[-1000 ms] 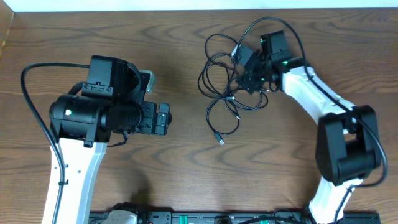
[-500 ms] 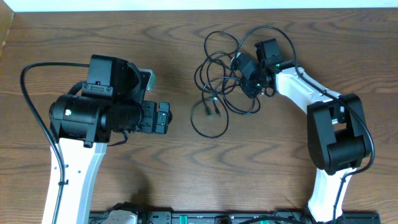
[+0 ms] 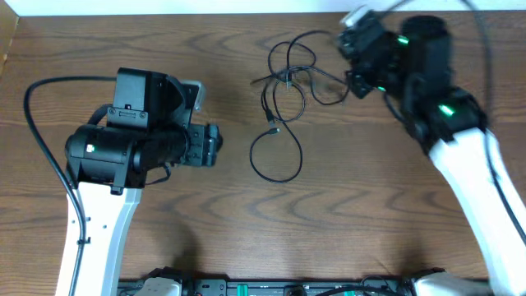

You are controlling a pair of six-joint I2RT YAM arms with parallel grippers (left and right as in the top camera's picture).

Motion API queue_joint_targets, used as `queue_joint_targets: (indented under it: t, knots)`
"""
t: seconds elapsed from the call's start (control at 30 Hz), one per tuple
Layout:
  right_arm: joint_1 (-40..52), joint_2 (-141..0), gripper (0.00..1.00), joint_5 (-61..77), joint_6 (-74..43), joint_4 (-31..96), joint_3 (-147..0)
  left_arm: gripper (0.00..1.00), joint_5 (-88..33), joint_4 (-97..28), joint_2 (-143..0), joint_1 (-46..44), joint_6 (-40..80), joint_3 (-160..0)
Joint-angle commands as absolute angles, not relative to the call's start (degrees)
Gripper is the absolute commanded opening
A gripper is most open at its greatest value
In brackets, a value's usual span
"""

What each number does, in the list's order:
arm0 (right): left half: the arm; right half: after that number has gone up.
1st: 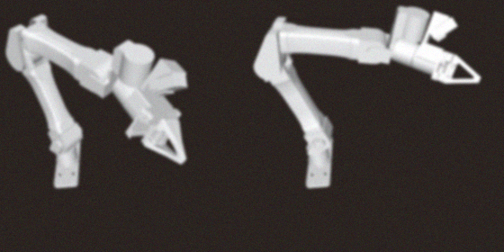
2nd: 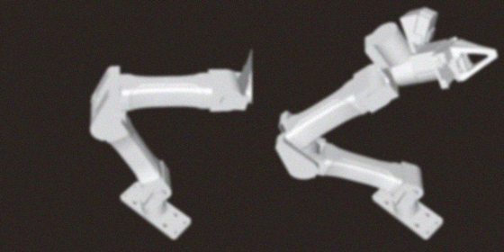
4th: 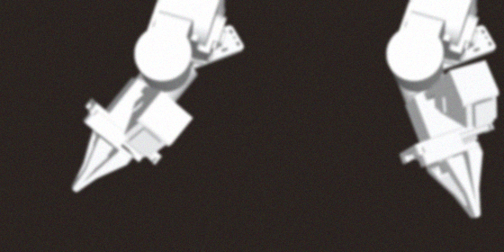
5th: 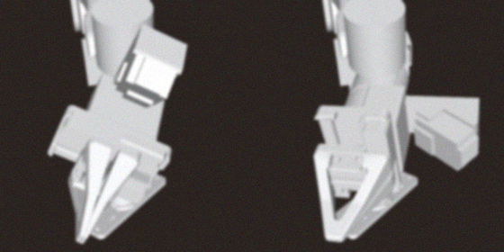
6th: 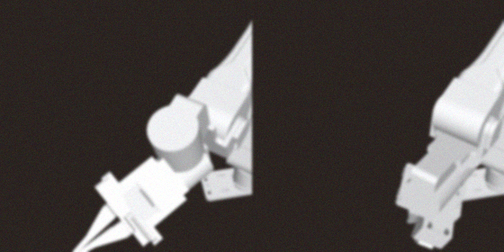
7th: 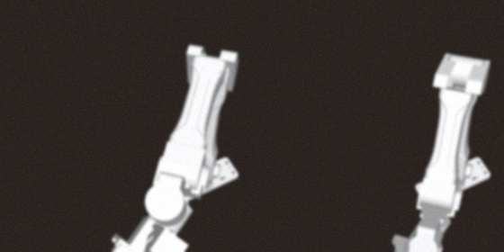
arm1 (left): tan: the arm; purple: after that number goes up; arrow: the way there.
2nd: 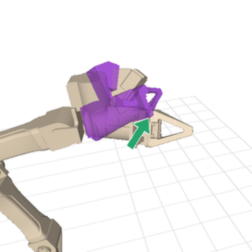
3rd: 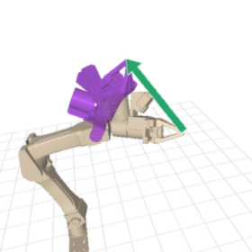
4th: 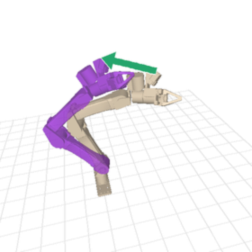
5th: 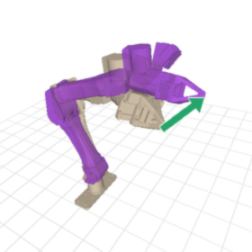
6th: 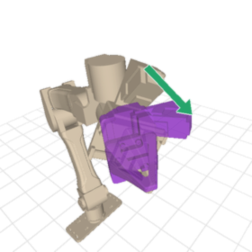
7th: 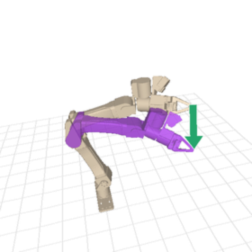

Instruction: Untangle cables

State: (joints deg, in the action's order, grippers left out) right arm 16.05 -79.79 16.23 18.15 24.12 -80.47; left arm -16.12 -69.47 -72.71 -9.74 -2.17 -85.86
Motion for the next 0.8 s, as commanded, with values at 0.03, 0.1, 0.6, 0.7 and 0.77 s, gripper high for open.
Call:
queue_joint_targets:
  t: [0.03, 0.1, 0.6, 0.7, 0.77]
  knots:
    - [16.1, -70.5, 0.01, 16.2, 16.3, 25.0, -81.0, 0.35, -16.2, -66.4, -75.4, -9.5, -2.8, -83.8]
    - [16.1, -66.7, 0.01, 16.2, 16.3, 25.1, -81.0, 0.29, -17.0, -64.9, -76.9, -9.5, -2.8, -83.5]
    - [16.1, -42.5, 0.01, -2.6, 16.3, 26.3, -81.0, 0.49, -31.1, -56.0, -95.7, -10.4, -7.5, -83.5]
    - [16.1, -42.2, 0.01, -2.4, 16.3, 27.7, -81.0, 0.55, -43.8, -56.0, -97.9, -12.5, -12.5, -83.5]
    - [16.1, -42.4, 0.01, -2.4, 16.3, 28.4, -81.0, 0.63, -47.1, -56.3, -99.0, -14.7, -15.7, -83.5]
